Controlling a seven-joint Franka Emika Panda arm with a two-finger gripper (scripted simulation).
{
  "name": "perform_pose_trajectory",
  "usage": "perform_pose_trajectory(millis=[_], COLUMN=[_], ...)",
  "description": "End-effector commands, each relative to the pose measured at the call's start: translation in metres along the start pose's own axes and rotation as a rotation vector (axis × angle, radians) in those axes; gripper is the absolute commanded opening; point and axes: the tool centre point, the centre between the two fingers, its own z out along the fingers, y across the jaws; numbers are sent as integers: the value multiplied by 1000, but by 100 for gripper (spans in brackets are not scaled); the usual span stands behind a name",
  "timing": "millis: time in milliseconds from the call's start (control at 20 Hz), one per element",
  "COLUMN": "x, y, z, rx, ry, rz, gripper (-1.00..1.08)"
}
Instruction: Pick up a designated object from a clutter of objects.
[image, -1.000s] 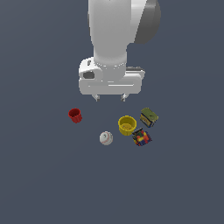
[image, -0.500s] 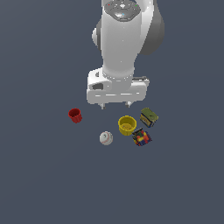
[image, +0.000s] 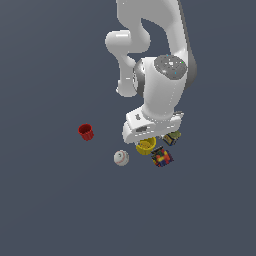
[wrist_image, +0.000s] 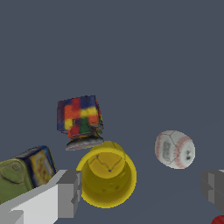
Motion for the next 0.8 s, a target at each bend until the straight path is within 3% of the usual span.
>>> perform_pose_trajectory(millis=[0, 400, 750], x=[9, 20, 21], y=[-19, -62, -71], z=[23, 71, 81], rx=[2, 14, 18], ry=[7, 22, 24], rz=[-60, -181, -204], gripper=[100, 100, 100])
